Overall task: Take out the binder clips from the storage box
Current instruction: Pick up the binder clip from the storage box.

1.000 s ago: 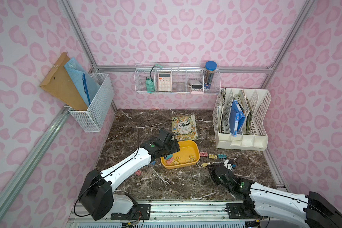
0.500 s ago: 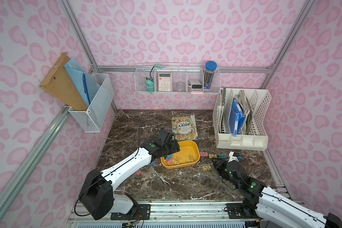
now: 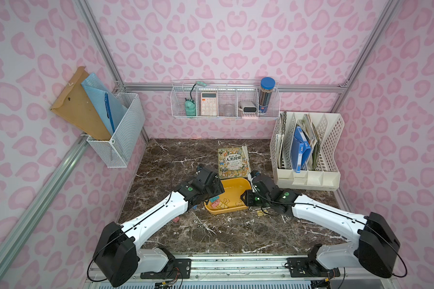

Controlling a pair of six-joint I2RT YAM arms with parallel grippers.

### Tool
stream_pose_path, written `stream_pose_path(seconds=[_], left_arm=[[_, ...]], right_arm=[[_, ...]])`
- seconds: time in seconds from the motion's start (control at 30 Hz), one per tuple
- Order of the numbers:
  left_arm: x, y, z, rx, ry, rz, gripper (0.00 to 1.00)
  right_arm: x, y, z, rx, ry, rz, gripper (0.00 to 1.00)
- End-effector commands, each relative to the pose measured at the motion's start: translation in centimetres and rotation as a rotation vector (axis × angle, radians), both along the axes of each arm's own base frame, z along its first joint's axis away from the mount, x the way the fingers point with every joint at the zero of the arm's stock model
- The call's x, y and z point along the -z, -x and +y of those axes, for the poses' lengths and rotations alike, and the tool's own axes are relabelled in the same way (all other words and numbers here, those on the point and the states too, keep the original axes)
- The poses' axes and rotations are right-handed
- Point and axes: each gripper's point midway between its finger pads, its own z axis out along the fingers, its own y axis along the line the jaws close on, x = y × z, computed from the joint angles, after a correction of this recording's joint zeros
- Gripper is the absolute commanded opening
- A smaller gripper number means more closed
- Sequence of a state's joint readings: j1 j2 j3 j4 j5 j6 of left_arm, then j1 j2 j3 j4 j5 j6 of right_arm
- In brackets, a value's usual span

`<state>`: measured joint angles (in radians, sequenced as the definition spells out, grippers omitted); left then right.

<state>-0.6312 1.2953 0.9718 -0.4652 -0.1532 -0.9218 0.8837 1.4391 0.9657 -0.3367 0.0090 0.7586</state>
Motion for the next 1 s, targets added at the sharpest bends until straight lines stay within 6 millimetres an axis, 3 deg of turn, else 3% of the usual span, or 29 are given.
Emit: stream_pose_path(seconds=[0.0,0.27,0.63,0.7,0.77,0.97], left_arm=[[0.2,0.3,3.0,-0.123,-0.076,-0.007,0.73],[-0.3,0.2,4.0,-0.148,-0.077,-0.060,0.73],[-0.6,0.3,4.2,-0.147,-0.074,-0.060,0.73],[-0.6,0.5,4.4,-0.153,-0.073,-0.058,0.73],[-0.4,0.7,4.5,-0.154,-0.071,-0.059,0.74],[-0.5,0.6,4.5,-0.149,-0.075,-0.058,0.73]], right_arm=[[2.8,0.2,-2.0,-0.021,0.278,0.011,0.36],[4.9,-1.1,-1.1,-0.036,0.491,0.023,0.38],[6.9,-2.1,-0.4,-0.060,0.578,0.046,0.27],[6.1,-2.9,0.3,-0.056,0.563,0.023,0.23],[5.9,-3.2,0.4,-0.048,0.567,0.013,0.14],[4.5,-3.4,0.2,-0.031,0.552,-0.016,0.01]])
